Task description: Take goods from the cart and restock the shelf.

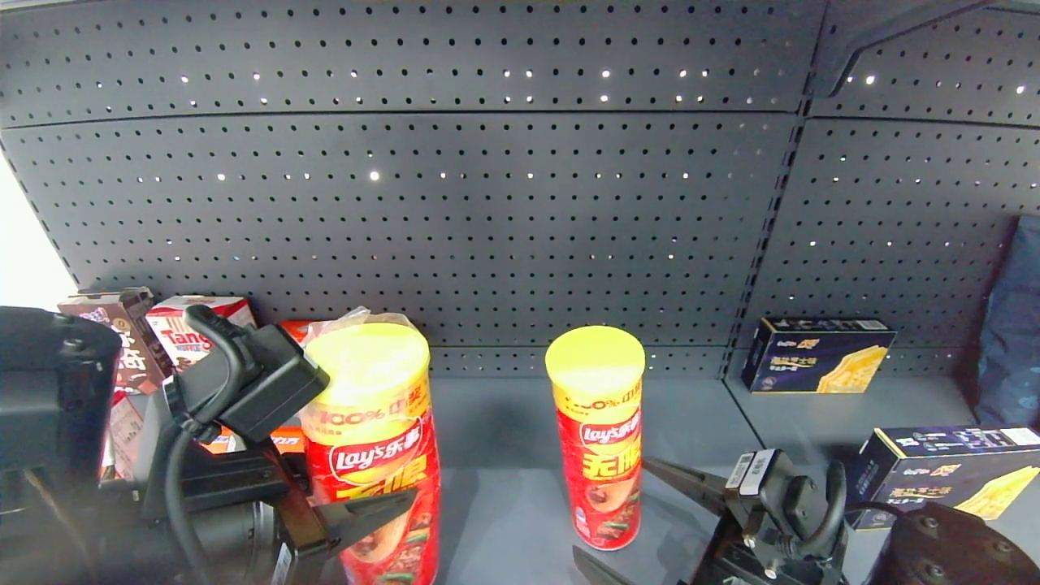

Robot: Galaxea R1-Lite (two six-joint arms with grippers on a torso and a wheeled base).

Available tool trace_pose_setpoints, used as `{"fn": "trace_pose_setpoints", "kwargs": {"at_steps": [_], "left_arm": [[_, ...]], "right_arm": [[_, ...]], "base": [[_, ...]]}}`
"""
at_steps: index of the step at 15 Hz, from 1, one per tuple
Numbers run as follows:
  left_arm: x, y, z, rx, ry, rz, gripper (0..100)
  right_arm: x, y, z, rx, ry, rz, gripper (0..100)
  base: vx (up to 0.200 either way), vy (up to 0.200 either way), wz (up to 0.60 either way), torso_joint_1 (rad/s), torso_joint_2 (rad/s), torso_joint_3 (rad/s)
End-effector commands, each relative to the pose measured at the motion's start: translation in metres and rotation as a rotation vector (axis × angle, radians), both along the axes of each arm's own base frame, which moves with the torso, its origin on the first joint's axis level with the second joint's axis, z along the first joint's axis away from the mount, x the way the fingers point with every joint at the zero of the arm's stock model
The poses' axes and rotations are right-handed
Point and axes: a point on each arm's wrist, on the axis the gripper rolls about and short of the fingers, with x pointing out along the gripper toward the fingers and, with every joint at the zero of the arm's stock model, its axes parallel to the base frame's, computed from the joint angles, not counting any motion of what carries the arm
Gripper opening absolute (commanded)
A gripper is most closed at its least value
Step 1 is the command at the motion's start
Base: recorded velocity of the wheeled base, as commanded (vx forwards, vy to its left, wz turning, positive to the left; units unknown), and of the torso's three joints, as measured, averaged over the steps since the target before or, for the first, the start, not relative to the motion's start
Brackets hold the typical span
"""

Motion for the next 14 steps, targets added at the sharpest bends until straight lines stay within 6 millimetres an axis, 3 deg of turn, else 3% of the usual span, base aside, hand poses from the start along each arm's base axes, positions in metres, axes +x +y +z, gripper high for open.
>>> {"fn": "trace_pose_setpoints", "kwargs": {"at_steps": [1,11,14], "left_arm": [[0.0,0.0,0.0,0.001,0.001,0.0,0],[0.0,0.0,0.0,0.0,-0.002,0.001,0],[0.0,0.0,0.0,0.001,-0.001,0.001,0]], "right_arm": [[-0.005,-0.007,0.001,-0.002,0.002,0.0,100],[-0.015,-0.006,0.001,-0.007,0.006,0.032,100],[-0.019,-0.022,0.009,0.019,-0.011,-0.009,100]], "base": [[0.0,0.0,0.0,0.0,0.0,0.0],[0.0,0.0,0.0,0.0,0.0,0.0],[0.0,0.0,0.0,0.0,0.0,0.0]]}}
